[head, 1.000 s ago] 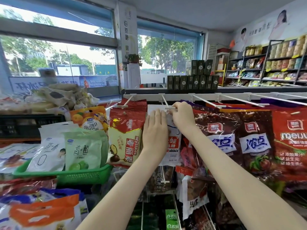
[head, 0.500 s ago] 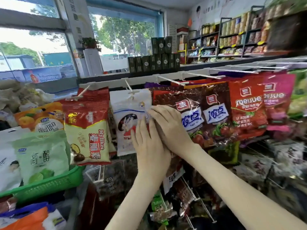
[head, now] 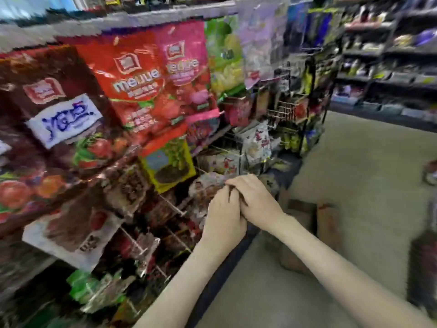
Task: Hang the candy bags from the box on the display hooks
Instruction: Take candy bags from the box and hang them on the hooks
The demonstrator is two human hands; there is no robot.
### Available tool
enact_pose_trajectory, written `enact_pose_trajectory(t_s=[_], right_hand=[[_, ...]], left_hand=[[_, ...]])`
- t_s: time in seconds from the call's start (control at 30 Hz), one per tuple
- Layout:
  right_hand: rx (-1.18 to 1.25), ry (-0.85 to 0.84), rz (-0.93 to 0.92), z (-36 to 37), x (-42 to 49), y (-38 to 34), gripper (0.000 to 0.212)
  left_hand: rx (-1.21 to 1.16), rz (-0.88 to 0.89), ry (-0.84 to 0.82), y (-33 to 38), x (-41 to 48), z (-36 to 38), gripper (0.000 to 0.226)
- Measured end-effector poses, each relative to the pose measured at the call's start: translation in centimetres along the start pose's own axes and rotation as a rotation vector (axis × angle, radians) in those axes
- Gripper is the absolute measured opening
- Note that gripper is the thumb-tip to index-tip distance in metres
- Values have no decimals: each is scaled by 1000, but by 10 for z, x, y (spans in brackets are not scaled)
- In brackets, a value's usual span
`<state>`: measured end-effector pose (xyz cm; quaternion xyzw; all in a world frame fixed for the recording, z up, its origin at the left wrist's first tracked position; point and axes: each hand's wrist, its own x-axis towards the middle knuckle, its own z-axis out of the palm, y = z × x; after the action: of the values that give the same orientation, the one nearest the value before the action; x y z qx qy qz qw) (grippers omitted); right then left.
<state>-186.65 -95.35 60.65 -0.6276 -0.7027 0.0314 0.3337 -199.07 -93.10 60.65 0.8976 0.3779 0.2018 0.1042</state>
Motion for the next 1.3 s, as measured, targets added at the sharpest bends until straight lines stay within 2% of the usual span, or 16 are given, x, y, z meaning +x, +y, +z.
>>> enact_pose_trajectory(t_s=[0.1, 0.2, 0.33, 0.43, 0.53, 0.7, 0.87, 0.97, 1.1, 1.3], right_hand=[[5, -94, 171, -17, -44, 88, 37], [-10, -185, 327, -25, -87, 173, 34], [30, -310, 606, -19, -130, 253, 33], [69, -420, 730, 1, -150, 308, 35], [117, -464, 847, 25, -163, 365, 35], [121, -503, 1056, 65, -180, 463, 41], [118, -750, 1060, 133, -197, 560, 57], [187, -732, 1114, 187, -210, 614, 53], [343, -732, 1253, 264, -230, 667, 53], [605, -676, 1354, 342, -270, 702, 52]], left_hand=[[-26, 56, -263, 37, 39, 72, 45], [-74, 19, -445, 59, 64, 137, 42], [-123, -119, -574, 71, 83, 207, 42], [-133, -200, -660, 79, 110, 254, 43], [-116, -204, -768, 81, 143, 310, 41], [-100, -190, -965, 78, 201, 421, 50], [-46, -171, -1051, 70, 240, 547, 50], [-49, -250, -1069, 61, 246, 631, 47], [-56, -438, -1000, 48, 236, 726, 44], [-10, -468, -1122, 36, 190, 814, 37]])
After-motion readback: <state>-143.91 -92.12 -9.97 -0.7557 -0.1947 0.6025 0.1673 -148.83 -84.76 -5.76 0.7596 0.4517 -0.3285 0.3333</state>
